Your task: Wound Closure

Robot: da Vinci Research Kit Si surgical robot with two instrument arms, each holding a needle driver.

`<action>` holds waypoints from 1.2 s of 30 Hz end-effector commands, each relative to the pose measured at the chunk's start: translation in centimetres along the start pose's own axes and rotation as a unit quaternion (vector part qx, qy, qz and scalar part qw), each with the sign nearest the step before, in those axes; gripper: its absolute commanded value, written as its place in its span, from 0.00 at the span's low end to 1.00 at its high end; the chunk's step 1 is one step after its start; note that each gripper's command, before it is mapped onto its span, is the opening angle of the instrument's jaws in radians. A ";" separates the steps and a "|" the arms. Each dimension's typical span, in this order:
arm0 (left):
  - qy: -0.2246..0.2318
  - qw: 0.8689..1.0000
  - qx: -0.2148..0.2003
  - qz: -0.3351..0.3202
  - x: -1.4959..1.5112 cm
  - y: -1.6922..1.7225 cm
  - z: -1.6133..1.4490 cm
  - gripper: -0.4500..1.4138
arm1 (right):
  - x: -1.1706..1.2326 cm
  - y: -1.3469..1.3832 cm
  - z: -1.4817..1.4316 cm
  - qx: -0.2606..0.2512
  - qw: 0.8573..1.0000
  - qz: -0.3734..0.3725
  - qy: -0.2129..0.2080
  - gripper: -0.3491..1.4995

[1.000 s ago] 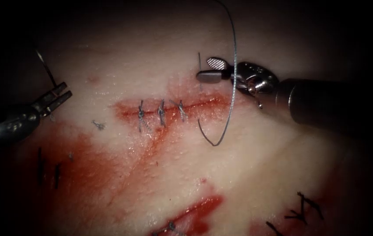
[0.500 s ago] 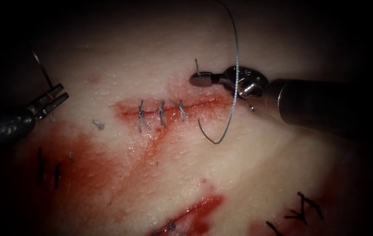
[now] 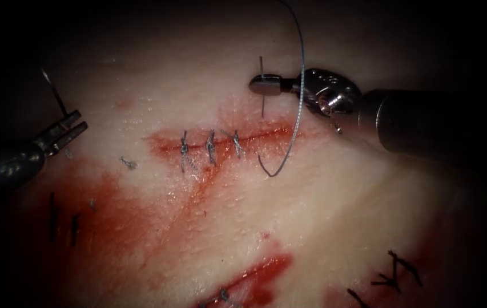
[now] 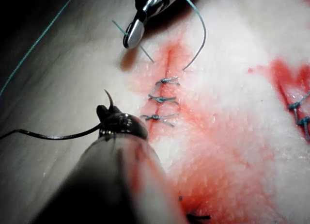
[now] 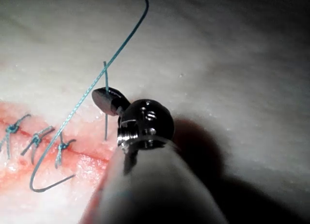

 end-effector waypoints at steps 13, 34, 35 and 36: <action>0.010 1.000 0.000 0.011 -0.20 -0.02 0.08 0.00 | 0.14 -0.01 -0.09 0.009 1.000 -0.017 0.015 0.94; -0.027 0.994 -0.003 -0.107 -1.59 -0.13 0.52 0.87 | 0.57 -0.46 -1.59 -0.079 0.990 -0.114 0.004 0.99; -0.029 0.992 -0.003 -0.124 -1.59 -0.14 0.53 0.95 | 0.56 -0.46 -1.60 -0.081 0.990 -0.114 0.004 0.99; -0.031 0.991 -0.002 -0.133 -1.57 -0.15 0.53 0.98 | 0.55 -0.45 -1.61 -0.080 0.990 -0.115 0.005 0.99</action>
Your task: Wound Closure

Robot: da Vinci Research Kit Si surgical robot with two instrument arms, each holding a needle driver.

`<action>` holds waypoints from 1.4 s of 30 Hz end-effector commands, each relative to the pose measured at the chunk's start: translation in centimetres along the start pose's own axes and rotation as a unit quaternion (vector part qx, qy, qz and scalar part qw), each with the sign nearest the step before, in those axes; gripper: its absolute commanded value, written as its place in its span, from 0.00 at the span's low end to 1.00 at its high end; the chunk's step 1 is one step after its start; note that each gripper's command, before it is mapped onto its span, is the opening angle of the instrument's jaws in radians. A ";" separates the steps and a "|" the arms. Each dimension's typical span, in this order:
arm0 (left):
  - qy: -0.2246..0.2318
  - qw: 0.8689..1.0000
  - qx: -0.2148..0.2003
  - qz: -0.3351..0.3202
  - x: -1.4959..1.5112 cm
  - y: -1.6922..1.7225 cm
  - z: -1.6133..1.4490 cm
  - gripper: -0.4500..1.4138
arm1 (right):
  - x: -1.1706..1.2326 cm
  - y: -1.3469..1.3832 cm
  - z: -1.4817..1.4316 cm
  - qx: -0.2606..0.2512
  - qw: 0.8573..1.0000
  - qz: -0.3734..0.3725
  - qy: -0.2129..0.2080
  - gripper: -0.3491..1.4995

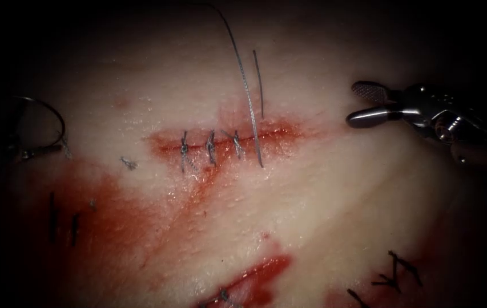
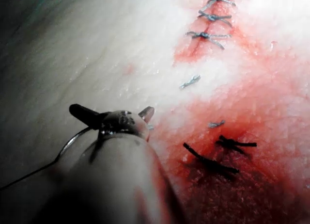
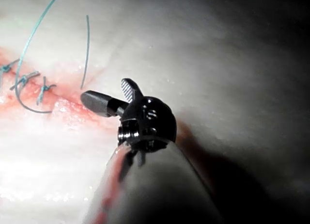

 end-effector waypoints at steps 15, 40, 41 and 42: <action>0.004 0.999 0.017 -0.038 0.71 -0.24 -0.46 0.99 | -0.22 -0.13 0.29 0.025 1.000 -0.010 0.000 0.99; 0.048 0.935 0.069 0.345 2.40 0.68 1.44 0.71 | -0.43 -0.27 0.32 0.038 0.999 -0.007 0.009 0.98; 0.048 0.935 0.069 0.345 2.40 0.68 1.44 0.71 | -0.43 -0.27 0.32 0.038 0.999 -0.007 0.009 0.98; 0.052 0.934 0.069 0.347 2.40 0.63 1.50 0.70 | -0.43 -0.27 0.32 0.038 0.999 -0.007 0.009 0.98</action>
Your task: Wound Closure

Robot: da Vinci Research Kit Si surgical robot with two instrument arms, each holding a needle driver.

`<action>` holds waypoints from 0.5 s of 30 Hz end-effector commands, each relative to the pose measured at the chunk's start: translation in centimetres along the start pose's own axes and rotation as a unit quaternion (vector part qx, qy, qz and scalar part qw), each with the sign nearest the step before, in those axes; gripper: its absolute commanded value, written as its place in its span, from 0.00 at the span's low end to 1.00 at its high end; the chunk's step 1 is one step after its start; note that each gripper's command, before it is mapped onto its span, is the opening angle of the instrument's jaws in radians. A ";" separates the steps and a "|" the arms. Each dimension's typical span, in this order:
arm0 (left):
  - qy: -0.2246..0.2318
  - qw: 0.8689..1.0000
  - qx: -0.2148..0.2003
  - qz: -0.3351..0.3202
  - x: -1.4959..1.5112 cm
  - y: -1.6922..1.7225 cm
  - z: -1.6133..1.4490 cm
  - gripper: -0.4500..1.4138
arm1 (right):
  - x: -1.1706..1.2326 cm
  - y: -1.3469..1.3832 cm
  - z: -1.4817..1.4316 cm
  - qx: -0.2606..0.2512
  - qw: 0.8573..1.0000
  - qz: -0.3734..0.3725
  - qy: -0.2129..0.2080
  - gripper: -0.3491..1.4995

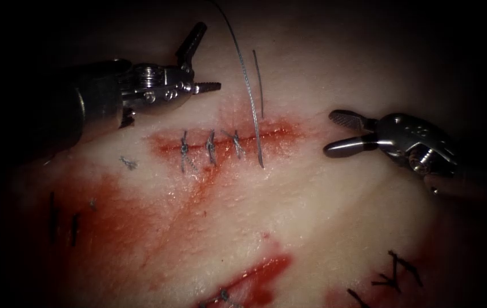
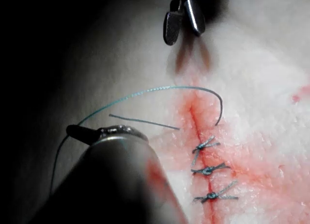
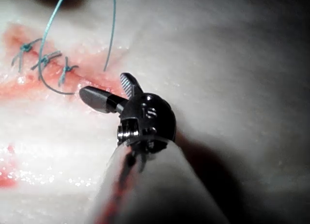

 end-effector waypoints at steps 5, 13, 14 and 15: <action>0.020 0.999 0.012 0.030 -0.15 -0.15 0.32 0.65 | -0.02 0.00 0.12 0.001 1.000 0.002 0.002 0.98; 0.026 0.997 0.025 0.063 -0.36 -0.32 0.63 0.59 | -0.10 -0.04 0.18 0.004 1.000 0.005 0.003 0.98; 0.025 0.997 0.025 0.066 -0.37 -0.33 0.66 0.59 | -0.11 -0.04 0.19 0.005 1.000 0.004 0.000 0.98; 0.024 0.997 0.026 0.068 -0.39 -0.34 0.70 0.59 | -0.12 -0.05 0.20 0.005 1.000 0.007 0.001 0.98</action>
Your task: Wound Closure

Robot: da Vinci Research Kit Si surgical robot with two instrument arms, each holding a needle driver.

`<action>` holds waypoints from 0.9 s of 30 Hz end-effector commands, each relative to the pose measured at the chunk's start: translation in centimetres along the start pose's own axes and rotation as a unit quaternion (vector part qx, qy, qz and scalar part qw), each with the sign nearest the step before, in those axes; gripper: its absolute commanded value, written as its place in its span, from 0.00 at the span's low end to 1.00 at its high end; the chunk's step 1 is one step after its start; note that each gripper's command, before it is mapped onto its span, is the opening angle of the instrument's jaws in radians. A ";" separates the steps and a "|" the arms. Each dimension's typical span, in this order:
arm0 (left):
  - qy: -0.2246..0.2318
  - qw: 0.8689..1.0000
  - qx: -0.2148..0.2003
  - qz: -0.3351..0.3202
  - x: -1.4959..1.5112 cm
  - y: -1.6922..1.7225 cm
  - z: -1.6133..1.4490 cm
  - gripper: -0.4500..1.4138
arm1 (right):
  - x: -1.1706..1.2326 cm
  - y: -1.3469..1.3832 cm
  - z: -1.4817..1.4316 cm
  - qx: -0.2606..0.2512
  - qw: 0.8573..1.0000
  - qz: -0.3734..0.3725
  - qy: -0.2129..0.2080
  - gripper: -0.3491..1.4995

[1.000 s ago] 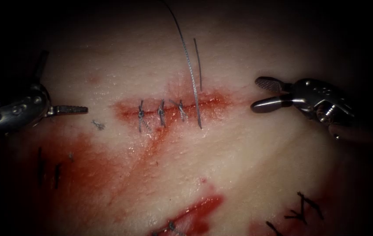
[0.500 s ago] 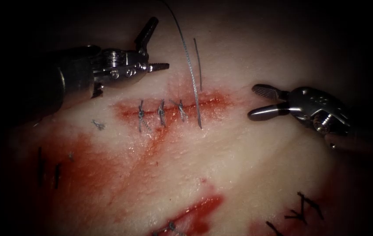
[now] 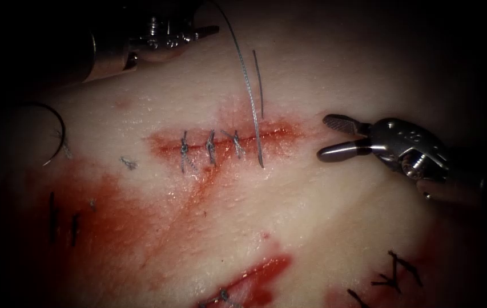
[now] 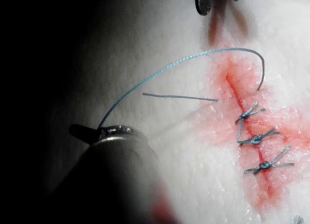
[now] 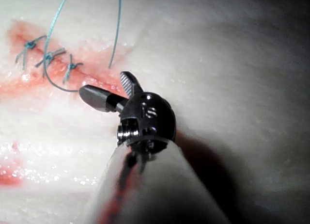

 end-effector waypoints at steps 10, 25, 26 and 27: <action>-0.020 1.000 0.004 0.020 -0.21 -0.07 0.45 0.53 | -0.03 -0.03 0.13 0.003 1.000 0.002 0.002 0.98; 0.027 0.996 -0.078 0.044 0.22 0.42 -0.21 0.00 | 0.01 -0.11 0.09 0.038 0.998 0.042 0.006 0.96; 0.026 0.996 -0.074 0.042 0.25 0.42 -0.28 0.00 | 0.02 -0.14 0.09 0.046 0.997 0.054 0.005 0.95; 0.029 0.996 -0.068 0.040 0.28 0.41 -0.37 0.00 | 0.04 -0.17 0.09 0.051 0.996 0.066 0.005 0.95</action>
